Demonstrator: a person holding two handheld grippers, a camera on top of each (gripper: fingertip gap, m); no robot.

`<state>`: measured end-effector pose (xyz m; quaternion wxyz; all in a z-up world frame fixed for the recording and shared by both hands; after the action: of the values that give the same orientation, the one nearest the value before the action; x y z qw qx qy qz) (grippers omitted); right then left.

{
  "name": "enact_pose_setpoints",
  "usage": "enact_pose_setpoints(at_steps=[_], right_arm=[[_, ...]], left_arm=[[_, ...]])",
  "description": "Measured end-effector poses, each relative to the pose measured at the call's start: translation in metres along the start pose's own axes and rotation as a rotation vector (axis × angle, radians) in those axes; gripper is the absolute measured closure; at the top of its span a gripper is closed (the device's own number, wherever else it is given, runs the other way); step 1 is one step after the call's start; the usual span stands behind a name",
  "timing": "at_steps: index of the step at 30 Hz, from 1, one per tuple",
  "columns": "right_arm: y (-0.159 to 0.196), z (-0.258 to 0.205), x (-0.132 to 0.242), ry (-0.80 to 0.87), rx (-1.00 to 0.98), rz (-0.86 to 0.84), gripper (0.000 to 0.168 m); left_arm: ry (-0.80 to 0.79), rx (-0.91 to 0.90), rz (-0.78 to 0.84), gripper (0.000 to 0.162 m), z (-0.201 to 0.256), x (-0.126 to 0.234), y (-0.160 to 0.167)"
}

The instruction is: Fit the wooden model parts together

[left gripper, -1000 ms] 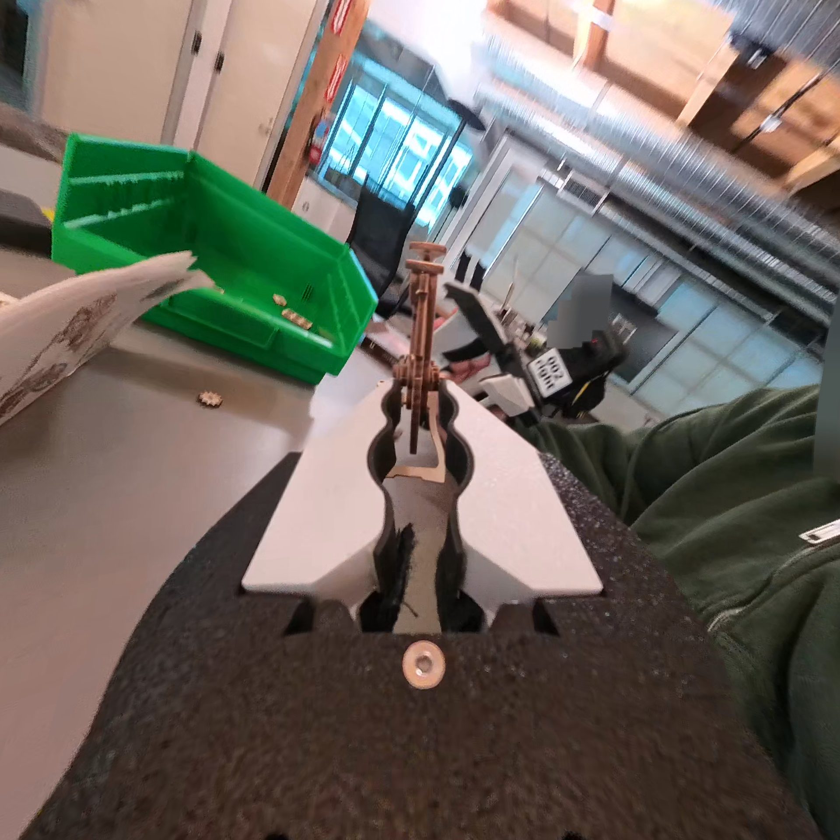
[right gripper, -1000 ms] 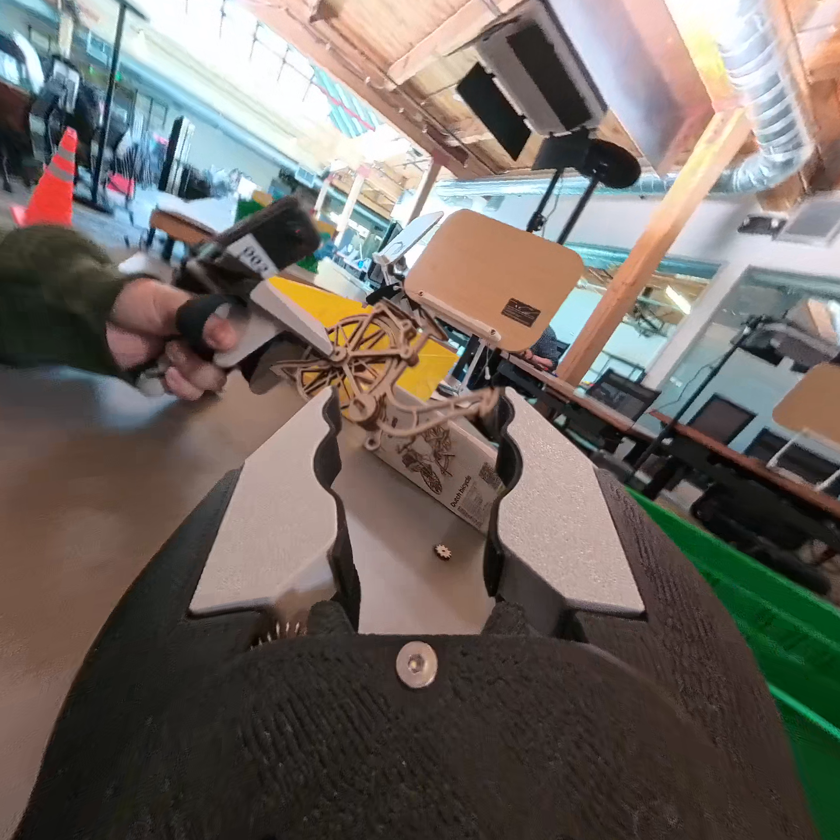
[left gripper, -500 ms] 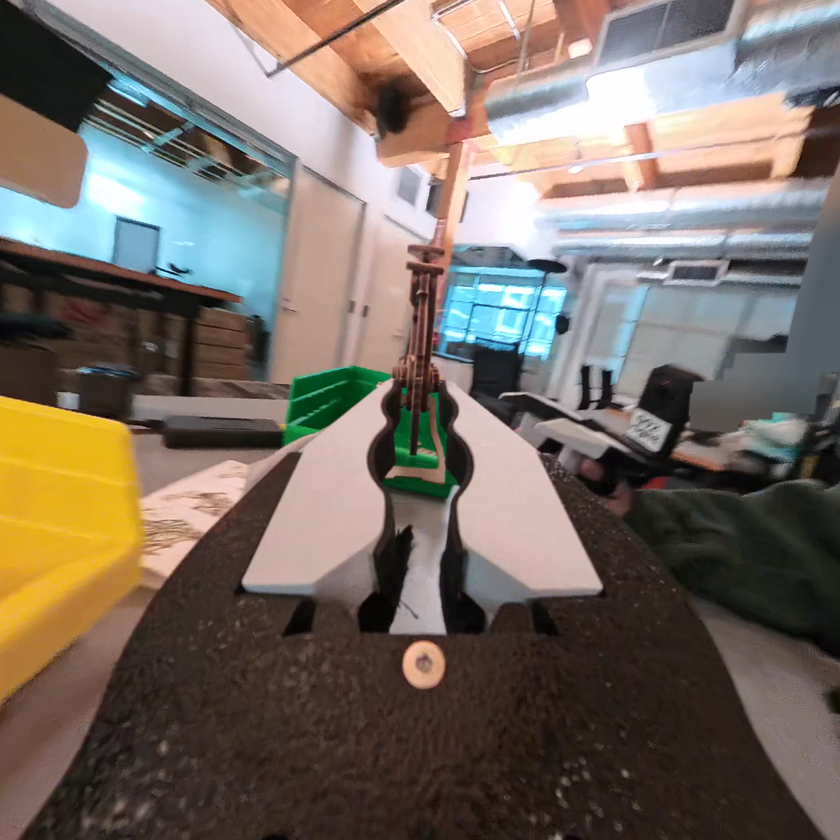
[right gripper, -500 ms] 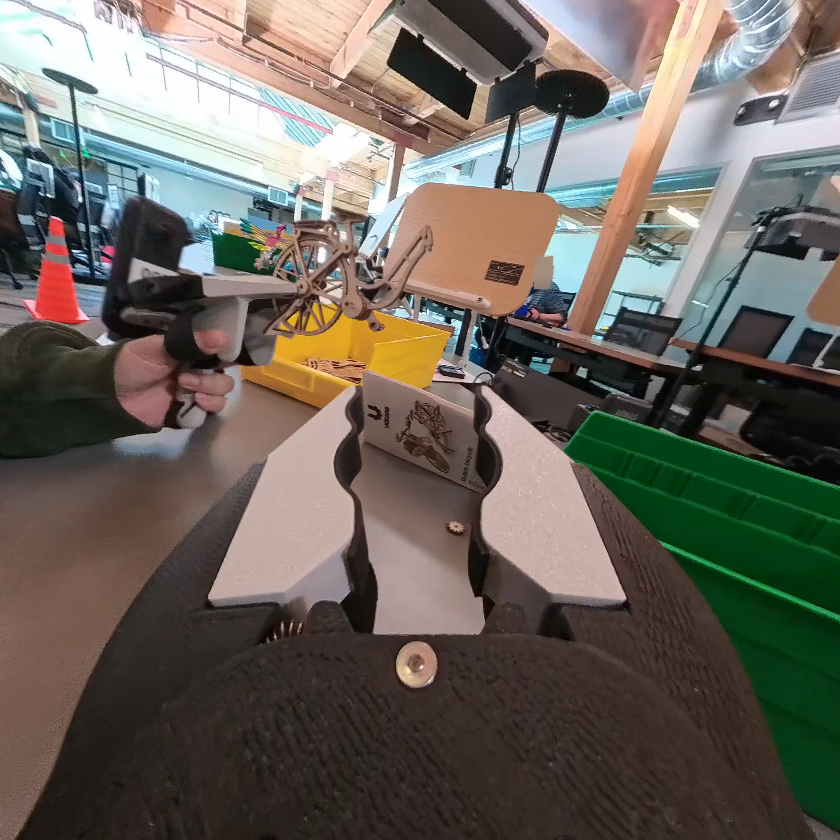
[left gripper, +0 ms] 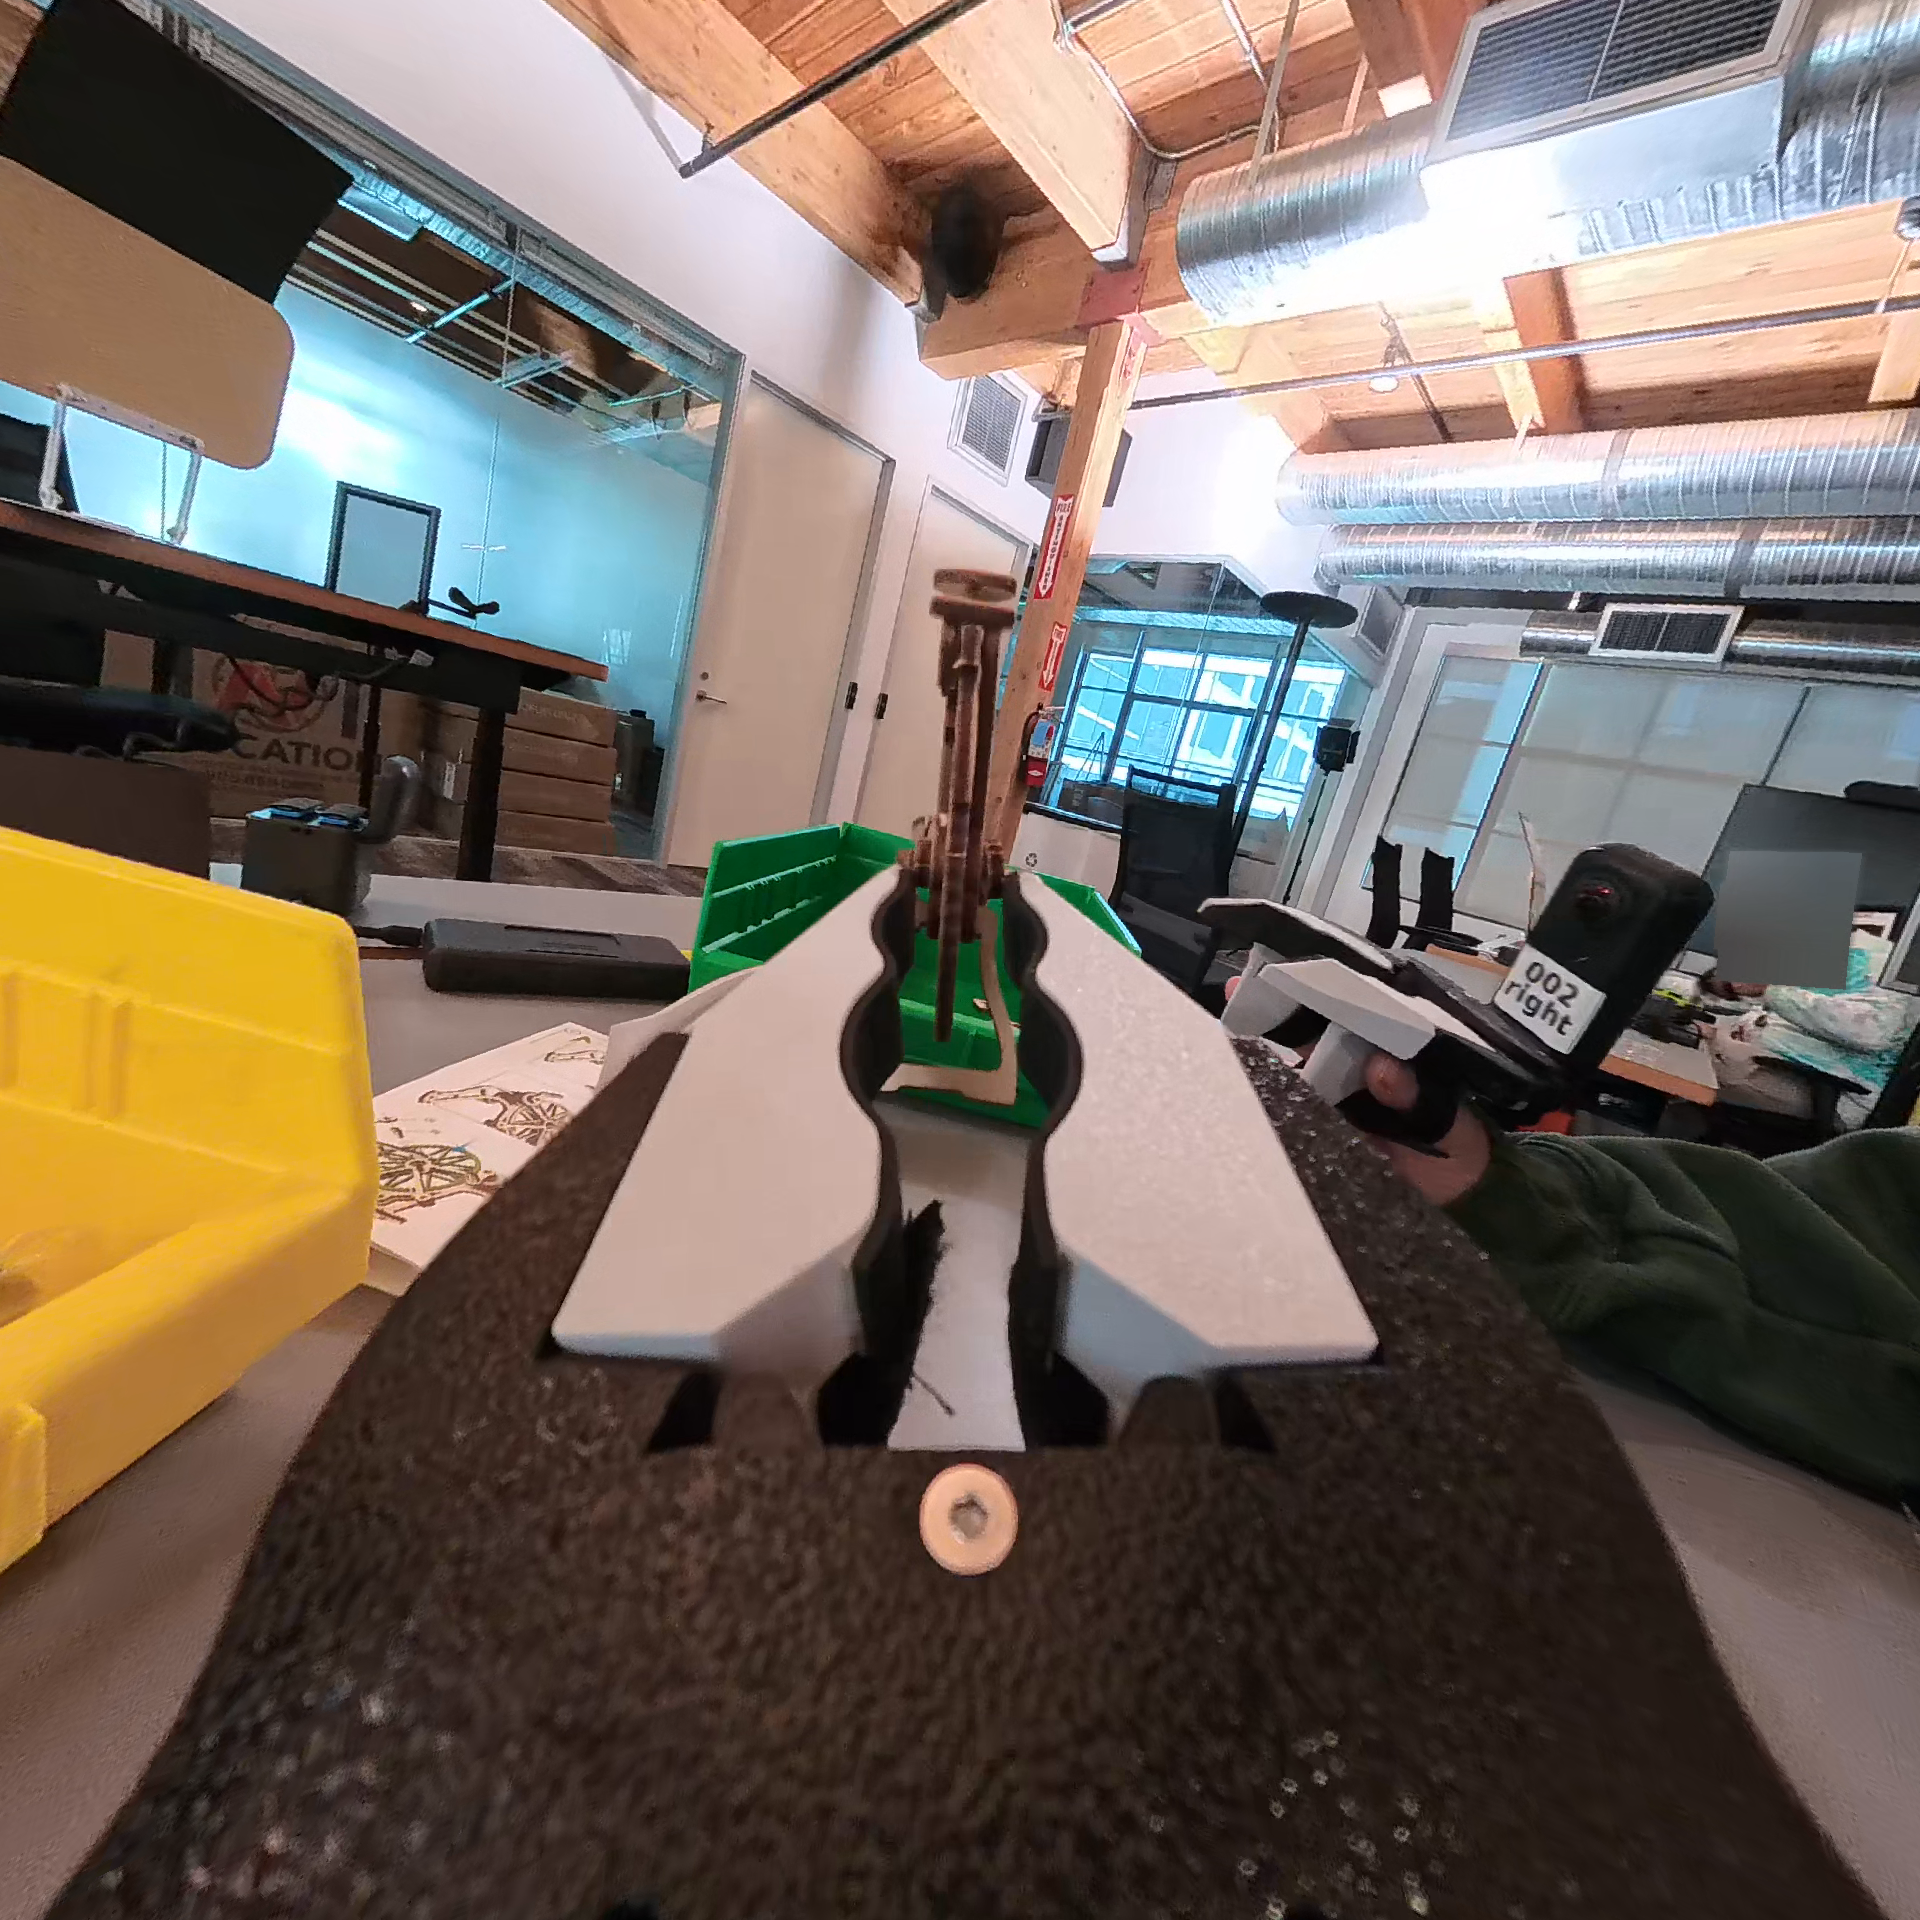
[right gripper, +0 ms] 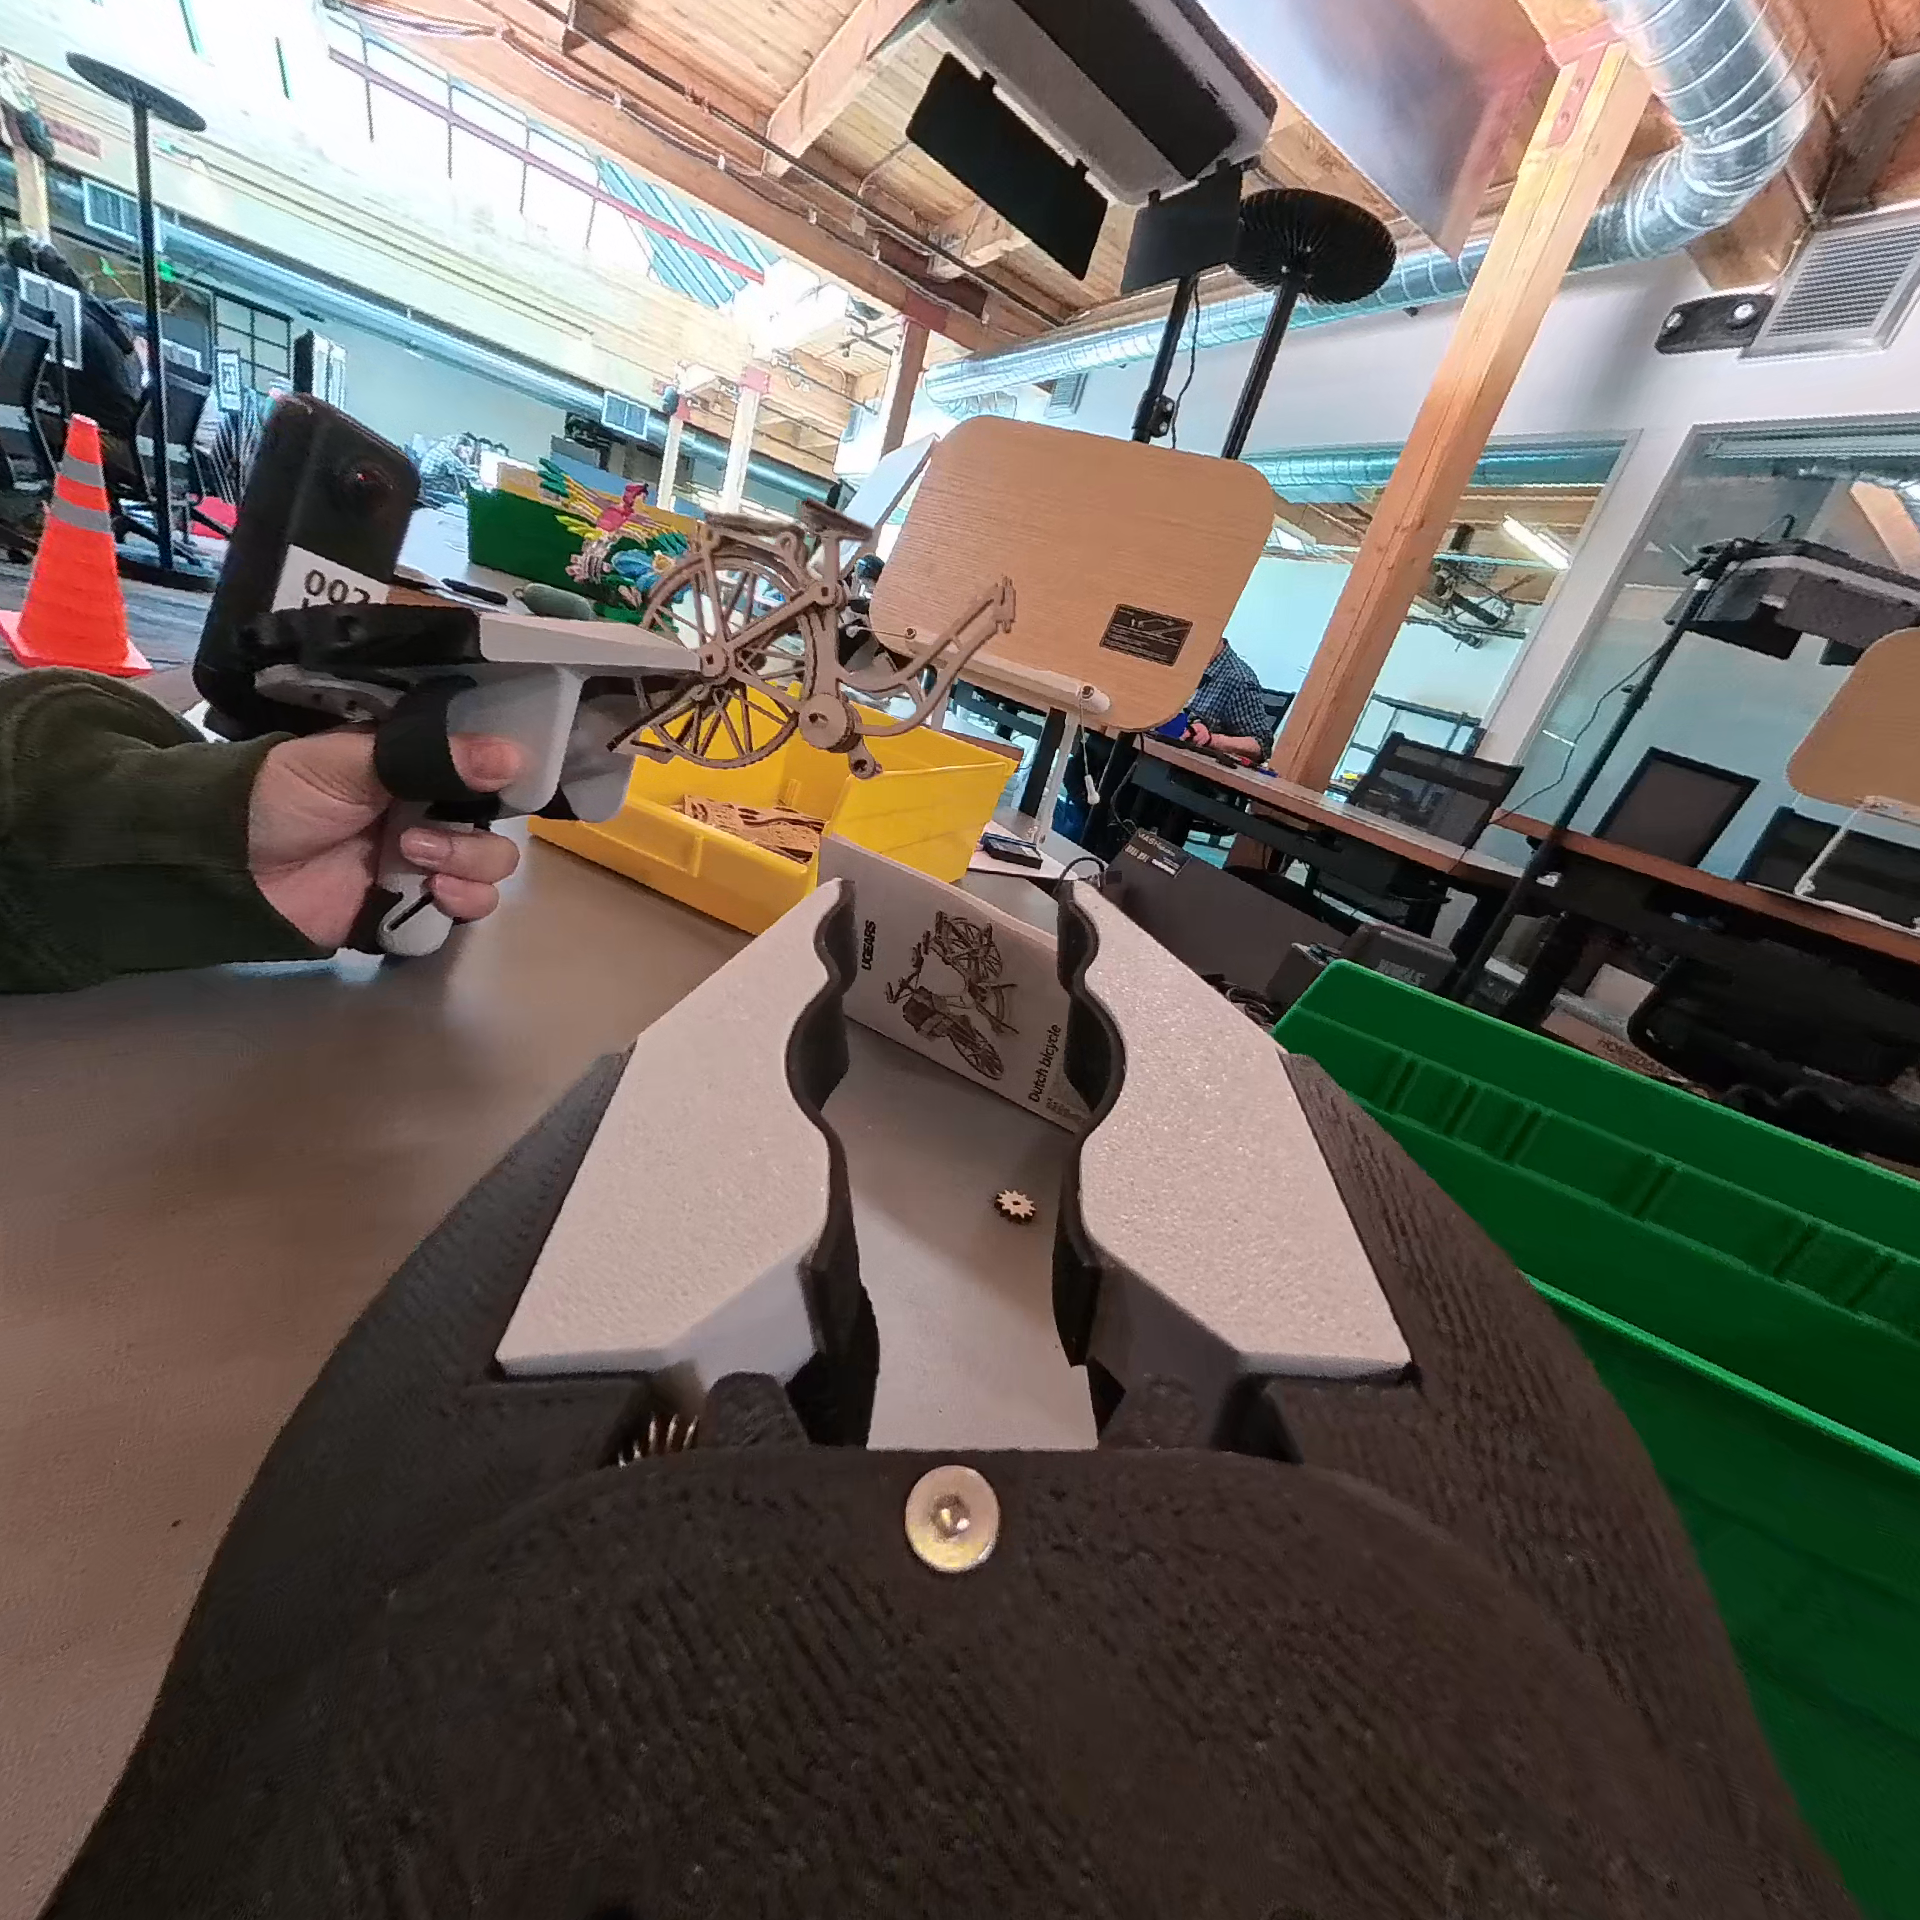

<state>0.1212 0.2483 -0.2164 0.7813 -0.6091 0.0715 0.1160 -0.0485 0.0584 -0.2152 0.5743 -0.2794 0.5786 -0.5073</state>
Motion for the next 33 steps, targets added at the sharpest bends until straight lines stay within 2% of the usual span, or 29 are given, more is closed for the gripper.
enact_pose_setpoints(at_steps=[13, 22, 33], right_arm=[[0.0006, -0.0025, -0.0001, -0.01, 0.028, -0.002, 0.137], [0.001, -0.0045, -0.0004, -0.017, 0.05, -0.005, 0.139], [0.0018, -0.0056, -0.0006, -0.024, 0.059, -0.01, 0.14]], left_arm=[[0.001, 0.014, -0.044, 0.148, 0.0002, -0.0053, 0.0068], [-0.096, -0.003, -0.006, 0.148, -0.0066, 0.0027, 0.0013], [-0.105, 0.021, 0.0, 0.148, -0.0085, 0.0034, 0.0017]])
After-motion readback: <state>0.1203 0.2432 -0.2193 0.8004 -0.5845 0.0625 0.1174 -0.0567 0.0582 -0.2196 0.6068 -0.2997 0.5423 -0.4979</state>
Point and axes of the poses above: each gripper's, where its closed fingertips meet, x back along the fingers, y out of its underside, z = x × y across the jaws, the point moved 7 cm from there along x, back along the fingers, and after that the axes turned 11 degrees about y, right-handed, at the moved point
